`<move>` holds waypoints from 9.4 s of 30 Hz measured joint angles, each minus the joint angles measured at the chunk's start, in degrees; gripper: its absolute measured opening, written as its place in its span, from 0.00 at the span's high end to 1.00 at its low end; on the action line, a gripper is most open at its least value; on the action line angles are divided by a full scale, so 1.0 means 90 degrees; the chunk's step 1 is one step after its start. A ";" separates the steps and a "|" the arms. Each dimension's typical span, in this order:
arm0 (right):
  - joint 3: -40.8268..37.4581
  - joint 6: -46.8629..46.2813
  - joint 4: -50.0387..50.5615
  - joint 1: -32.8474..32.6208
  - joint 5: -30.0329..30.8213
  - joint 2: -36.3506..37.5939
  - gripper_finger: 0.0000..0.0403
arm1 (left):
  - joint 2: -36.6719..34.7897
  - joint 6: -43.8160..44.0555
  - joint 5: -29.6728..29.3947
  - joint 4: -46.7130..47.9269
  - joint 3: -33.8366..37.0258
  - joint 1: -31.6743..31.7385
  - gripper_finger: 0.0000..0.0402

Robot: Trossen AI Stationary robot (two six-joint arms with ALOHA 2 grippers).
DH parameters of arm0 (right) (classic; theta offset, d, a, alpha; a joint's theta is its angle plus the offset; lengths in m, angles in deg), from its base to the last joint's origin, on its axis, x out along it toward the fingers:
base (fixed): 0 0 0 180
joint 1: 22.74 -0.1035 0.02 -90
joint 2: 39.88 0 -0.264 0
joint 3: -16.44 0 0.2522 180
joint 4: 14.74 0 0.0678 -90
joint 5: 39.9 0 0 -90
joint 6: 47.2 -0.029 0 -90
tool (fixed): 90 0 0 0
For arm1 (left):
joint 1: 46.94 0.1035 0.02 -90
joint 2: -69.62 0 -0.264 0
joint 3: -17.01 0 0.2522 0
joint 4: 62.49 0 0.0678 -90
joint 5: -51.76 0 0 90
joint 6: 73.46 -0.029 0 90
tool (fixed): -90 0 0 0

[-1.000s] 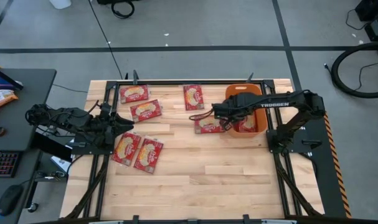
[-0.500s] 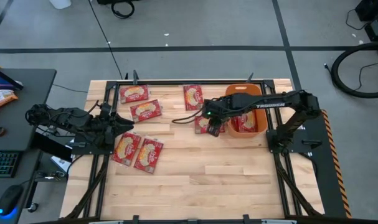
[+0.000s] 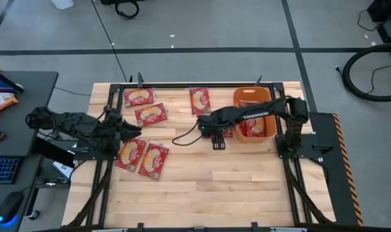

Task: Sort popcorn bags into baskets
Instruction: Put the red popcorn bag into the orange bin

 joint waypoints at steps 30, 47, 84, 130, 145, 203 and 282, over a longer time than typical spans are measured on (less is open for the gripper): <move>-0.0002 -0.0032 -0.0262 0.0211 -0.0287 -0.0425 0.97 | 0.0005 0.0679 0.0168 0.0002 -0.0002 -0.0002 0.63; -0.0116 0.0140 0.0699 0.0204 -0.0224 -0.0195 0.45 | 0.0003 0.0728 0.0233 0.0005 0.0000 -0.0002 0.63; 0.0103 -0.0075 0.0816 0.0143 0.0288 -0.0176 0.97 | 0.0005 0.0656 0.0238 0.0027 0.0000 -0.0001 0.63; -0.0901 -0.6050 0.3331 0.1052 0.0202 0.2532 0.96 | 0.0002 0.0371 0.0546 0.0009 0.0000 0.0000 0.63; -0.2208 -0.7533 0.2158 0.2305 -0.0787 0.2977 0.78 | 0.0002 0.0385 0.0549 0.0007 0.0000 0.0000 0.63; -0.0284 0.3314 -0.2252 0.1540 0.1316 -0.0459 0.46 | 0.0005 0.1070 -0.0168 0.0294 0.0000 0.0000 0.63; 0.3558 -0.1290 0.2954 0.1123 -0.0674 -0.0829 1.00 | 0.2329 -0.0630 -0.0082 0.0427 -0.0002 0.0014 0.48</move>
